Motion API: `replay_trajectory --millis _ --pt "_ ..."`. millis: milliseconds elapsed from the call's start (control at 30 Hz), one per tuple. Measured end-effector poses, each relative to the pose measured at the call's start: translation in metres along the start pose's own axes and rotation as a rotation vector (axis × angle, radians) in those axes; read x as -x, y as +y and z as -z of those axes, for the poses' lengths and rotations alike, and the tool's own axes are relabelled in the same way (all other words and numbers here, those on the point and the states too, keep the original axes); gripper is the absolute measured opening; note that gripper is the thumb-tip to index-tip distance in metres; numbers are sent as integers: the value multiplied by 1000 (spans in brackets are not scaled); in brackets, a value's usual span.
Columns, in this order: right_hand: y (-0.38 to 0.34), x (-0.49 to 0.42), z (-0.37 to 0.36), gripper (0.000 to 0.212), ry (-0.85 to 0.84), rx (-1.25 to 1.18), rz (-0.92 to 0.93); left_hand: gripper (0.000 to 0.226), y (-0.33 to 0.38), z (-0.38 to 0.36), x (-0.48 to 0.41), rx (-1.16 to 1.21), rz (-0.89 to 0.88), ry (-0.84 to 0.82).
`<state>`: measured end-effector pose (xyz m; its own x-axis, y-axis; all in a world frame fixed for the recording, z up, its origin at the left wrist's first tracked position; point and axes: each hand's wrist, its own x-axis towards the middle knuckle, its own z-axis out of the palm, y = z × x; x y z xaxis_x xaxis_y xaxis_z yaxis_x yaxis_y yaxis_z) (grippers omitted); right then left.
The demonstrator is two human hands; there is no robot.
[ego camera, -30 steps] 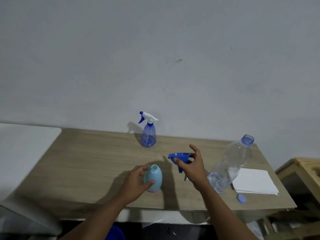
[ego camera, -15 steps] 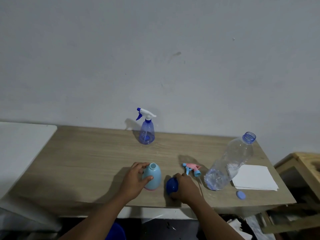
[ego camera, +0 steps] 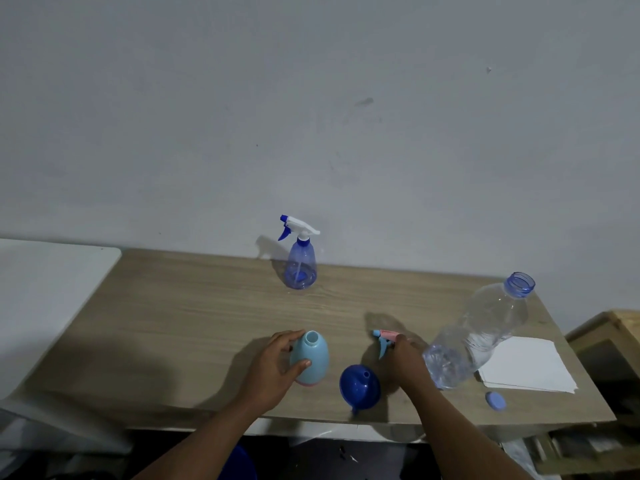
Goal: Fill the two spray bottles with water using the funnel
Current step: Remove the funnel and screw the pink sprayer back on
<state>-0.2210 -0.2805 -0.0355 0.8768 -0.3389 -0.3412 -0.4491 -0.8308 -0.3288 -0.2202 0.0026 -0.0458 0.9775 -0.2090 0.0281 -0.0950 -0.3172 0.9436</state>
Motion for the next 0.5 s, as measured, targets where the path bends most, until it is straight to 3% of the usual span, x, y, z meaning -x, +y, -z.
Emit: replay_trajectory --millis 100,200,333,500 --pt "-3 0 1 57 -23 39 -41 51 0 0 0 -4 -12 -7" --pt "-4 -5 2 53 -27 75 7 57 -2 0 1 -29 -29 -40" --pt "-14 -8 12 56 103 -157 72 63 -6 1 2 -78 -24 -83" --pt "-41 -8 37 38 242 -542 160 74 -14 -2 1 -45 -10 -151"
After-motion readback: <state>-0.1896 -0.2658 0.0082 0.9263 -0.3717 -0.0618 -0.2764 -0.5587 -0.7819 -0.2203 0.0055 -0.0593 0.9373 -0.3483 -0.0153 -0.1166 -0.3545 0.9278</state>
